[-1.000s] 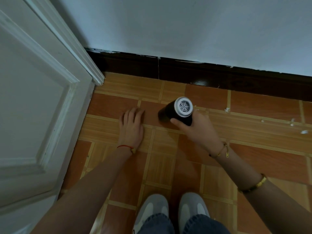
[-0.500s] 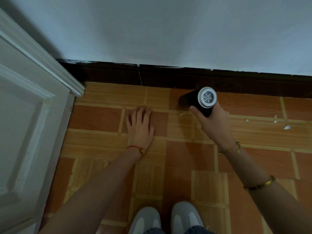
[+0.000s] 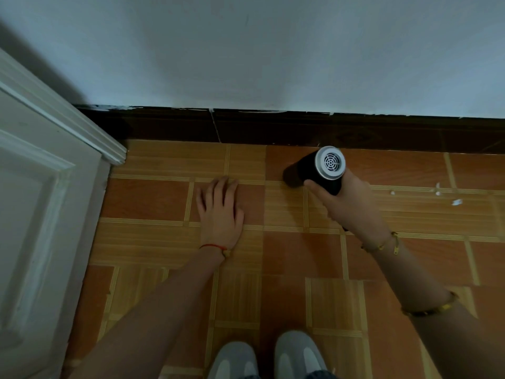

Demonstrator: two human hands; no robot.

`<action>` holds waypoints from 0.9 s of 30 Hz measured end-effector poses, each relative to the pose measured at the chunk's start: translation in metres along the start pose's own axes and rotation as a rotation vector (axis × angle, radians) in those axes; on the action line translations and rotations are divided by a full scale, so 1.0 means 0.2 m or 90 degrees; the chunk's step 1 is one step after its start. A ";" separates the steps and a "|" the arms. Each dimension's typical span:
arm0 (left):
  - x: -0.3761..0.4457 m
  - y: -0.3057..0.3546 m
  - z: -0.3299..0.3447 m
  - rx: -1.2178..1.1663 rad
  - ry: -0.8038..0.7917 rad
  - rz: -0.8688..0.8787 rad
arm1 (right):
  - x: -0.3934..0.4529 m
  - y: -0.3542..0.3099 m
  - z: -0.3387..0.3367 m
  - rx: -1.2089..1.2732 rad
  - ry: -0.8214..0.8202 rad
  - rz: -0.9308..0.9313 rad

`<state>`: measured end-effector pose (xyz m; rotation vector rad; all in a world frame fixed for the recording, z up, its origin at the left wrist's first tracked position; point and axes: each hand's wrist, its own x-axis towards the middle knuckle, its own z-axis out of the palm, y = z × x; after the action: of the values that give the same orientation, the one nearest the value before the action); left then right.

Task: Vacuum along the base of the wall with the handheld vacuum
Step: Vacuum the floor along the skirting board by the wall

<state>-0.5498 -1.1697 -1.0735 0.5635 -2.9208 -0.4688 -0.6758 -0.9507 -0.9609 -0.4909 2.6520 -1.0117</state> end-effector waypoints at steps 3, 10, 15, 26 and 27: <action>0.00 0.00 0.00 0.000 0.007 0.004 | 0.01 0.00 0.00 -0.003 -0.016 0.008; 0.00 0.00 0.00 0.000 0.008 0.004 | 0.11 -0.06 0.11 0.015 0.090 0.012; -0.01 -0.01 0.00 -0.002 0.009 0.012 | 0.19 -0.16 0.22 -0.010 0.047 -0.033; -0.01 -0.01 -0.01 0.001 0.003 0.011 | 0.15 0.01 0.12 -0.038 0.178 0.026; -0.01 -0.01 -0.01 0.000 0.004 0.012 | 0.15 -0.01 0.13 -0.041 0.172 0.014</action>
<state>-0.5474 -1.1705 -1.0726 0.5370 -2.9167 -0.4647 -0.6946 -0.9788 -0.9821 -0.3598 2.9276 -1.0558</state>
